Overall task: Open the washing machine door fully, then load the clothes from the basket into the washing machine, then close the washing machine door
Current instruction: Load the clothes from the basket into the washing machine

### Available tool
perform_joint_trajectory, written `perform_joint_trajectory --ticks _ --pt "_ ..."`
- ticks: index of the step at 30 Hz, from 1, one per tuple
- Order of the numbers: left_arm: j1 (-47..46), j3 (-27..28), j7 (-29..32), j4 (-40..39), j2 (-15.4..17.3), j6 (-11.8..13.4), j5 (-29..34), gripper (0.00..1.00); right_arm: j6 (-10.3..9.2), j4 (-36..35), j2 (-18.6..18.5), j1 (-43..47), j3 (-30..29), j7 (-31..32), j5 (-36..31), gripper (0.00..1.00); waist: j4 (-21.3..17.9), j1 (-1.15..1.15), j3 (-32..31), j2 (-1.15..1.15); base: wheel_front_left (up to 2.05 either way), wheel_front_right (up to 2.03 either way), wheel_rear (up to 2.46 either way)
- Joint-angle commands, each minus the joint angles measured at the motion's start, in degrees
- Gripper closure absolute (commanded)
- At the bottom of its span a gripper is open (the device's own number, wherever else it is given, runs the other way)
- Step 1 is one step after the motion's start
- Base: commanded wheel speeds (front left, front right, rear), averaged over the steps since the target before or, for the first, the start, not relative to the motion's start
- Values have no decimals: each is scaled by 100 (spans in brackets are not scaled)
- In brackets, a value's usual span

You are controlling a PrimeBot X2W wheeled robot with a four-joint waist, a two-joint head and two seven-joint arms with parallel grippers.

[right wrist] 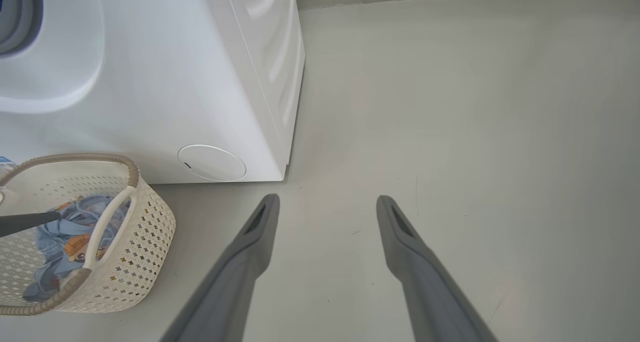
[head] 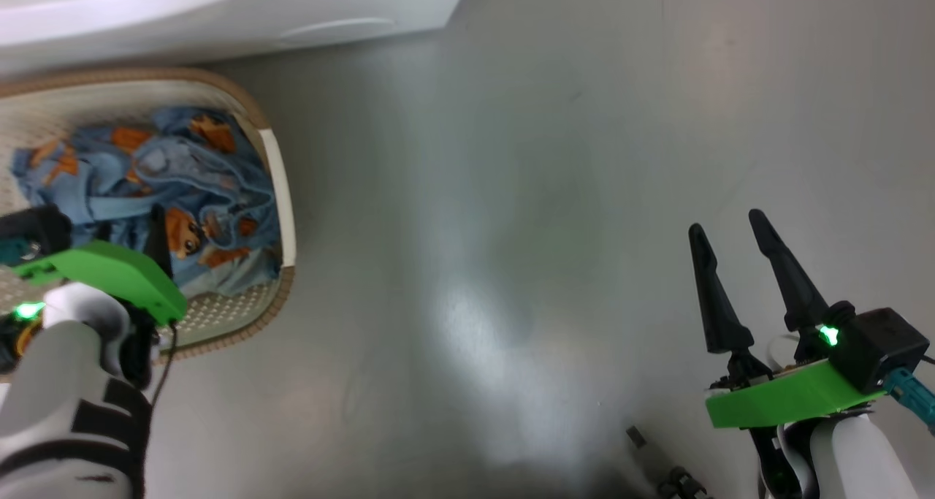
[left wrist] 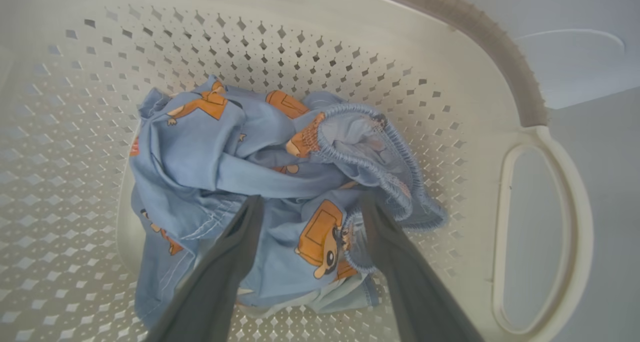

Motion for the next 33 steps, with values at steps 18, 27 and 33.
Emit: perform_joint_trajectory --ticks 18,27,33 --pt "-823 -378 1030 666 540 -212 -320 0 9 -275 -135 -81 97 -67 96 0 -133 0 861 0 0 0 0" --pt "-1041 -629 1195 745 468 -213 -567 0 9 -323 -176 -84 6 -67 103 0 -214 0 1132 0 0 0 0" --pt "-1219 -791 1162 863 576 -213 -600 0 9 -369 -189 -79 -15 -67 126 0 -276 0 1289 0 0 0 0"
